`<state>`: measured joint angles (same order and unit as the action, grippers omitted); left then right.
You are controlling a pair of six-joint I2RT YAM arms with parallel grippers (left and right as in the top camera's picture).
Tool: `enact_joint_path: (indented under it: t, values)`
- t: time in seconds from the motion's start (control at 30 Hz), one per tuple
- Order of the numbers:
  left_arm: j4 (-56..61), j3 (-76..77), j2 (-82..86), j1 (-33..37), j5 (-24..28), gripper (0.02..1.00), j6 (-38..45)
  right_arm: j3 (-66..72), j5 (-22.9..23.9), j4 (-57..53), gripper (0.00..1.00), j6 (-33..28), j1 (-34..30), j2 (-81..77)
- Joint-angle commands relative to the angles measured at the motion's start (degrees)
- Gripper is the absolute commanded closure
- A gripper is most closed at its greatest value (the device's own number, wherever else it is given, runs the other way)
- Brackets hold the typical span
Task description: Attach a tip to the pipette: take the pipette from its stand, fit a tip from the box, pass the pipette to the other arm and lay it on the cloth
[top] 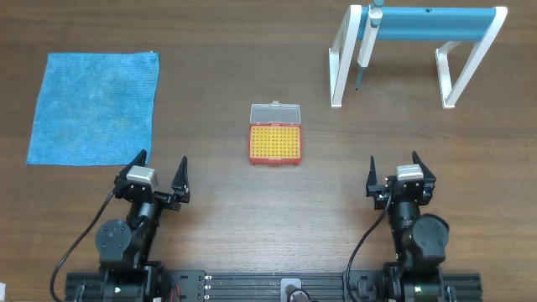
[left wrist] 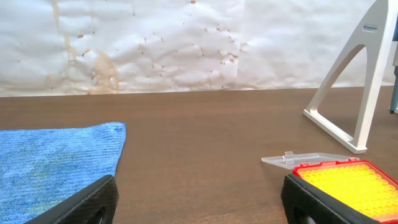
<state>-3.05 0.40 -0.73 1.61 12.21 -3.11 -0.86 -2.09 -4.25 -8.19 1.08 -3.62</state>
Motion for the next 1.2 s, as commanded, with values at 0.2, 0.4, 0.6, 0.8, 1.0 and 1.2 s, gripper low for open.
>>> enact_joint_path:
  t: [0.2,0.4,0.6,0.8,1.0,1.2]
  values:
    - [-0.48,-0.09,0.52,-0.13,0.04,0.169,0.13,-5.51,-0.15,15.41,0.189,1.09,-0.13,-19.23]
    - [-0.48,-0.09,0.52,-0.13,0.04,0.172,0.13,-7.61,-0.13,35.93,0.189,2.03,1.01,-39.32]
    - [-0.48,-0.09,0.52,-0.13,0.04,0.172,0.13,-13.46,-0.09,51.47,0.187,8.11,2.19,-57.99]
    - [-0.48,-0.09,0.52,-0.13,0.04,0.172,0.13,-18.49,1.95,67.54,0.187,12.68,3.63,-73.77]
    - [-0.48,-0.09,0.52,-0.13,0.04,0.169,0.13,-24.76,6.29,69.81,0.189,13.14,5.11,-83.01]
    - [-0.48,-0.09,0.52,-0.13,0.04,0.172,0.13,-29.05,11.34,69.72,0.187,13.99,5.11,-87.17]
